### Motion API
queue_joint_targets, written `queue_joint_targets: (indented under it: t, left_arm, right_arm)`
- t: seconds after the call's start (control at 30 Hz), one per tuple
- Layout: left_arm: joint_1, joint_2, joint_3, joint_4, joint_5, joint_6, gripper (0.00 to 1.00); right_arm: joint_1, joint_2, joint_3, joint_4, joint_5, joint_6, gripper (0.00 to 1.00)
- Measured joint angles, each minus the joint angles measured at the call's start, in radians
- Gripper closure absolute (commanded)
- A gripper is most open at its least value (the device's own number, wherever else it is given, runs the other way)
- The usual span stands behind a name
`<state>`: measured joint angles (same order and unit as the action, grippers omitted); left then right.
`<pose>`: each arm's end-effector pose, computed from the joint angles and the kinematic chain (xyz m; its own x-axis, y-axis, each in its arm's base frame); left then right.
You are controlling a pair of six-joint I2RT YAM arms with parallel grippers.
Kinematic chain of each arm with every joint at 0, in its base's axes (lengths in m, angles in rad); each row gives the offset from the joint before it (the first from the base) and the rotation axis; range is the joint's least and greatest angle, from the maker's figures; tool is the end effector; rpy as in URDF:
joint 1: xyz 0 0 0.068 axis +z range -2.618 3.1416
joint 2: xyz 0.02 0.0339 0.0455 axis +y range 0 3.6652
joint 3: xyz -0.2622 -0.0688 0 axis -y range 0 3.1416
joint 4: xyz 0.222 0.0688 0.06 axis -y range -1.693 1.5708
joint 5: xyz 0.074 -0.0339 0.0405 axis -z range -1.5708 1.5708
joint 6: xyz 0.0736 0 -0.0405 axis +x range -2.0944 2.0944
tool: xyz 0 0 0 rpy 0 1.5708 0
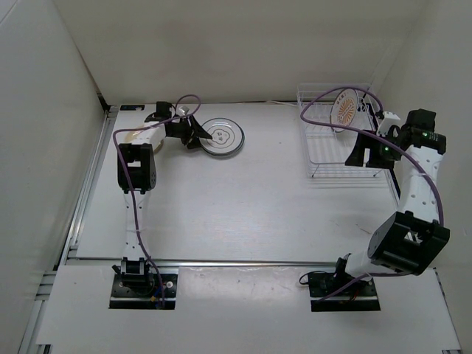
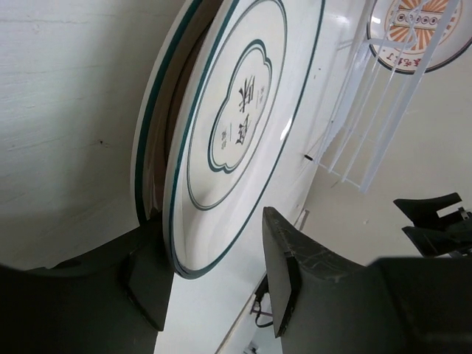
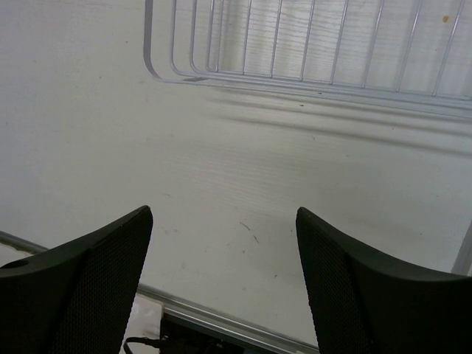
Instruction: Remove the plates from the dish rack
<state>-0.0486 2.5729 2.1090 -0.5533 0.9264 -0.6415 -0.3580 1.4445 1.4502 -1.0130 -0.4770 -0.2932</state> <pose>0.5250 -0.0844 0.1085 -0.9494 -0.3137 -0.0143 -0.1487 0.4891 -0.8595 0.2770 -0.0675 0.3170 -0.7816 0.0183 -0.6235 -0.1507 0.9644 0.2172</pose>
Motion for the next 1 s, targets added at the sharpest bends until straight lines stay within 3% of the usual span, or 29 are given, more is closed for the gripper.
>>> queue_joint_targets:
  t: [0.5, 1.0]
  left_arm:
    - [-0.005, -0.042, 0.069, -0.127, -0.238, 0.136, 0.31]
    - [-0.076, -0.067, 0.160, -0.220, -0.562, 0.271, 0.30]
  right_arm:
    - [0.000, -0.074, -0.125, 0.050, -0.047, 0.030, 0.18]
    - [0.000, -0.105, -0.189, 0.088, -0.079, 0.054, 0.18]
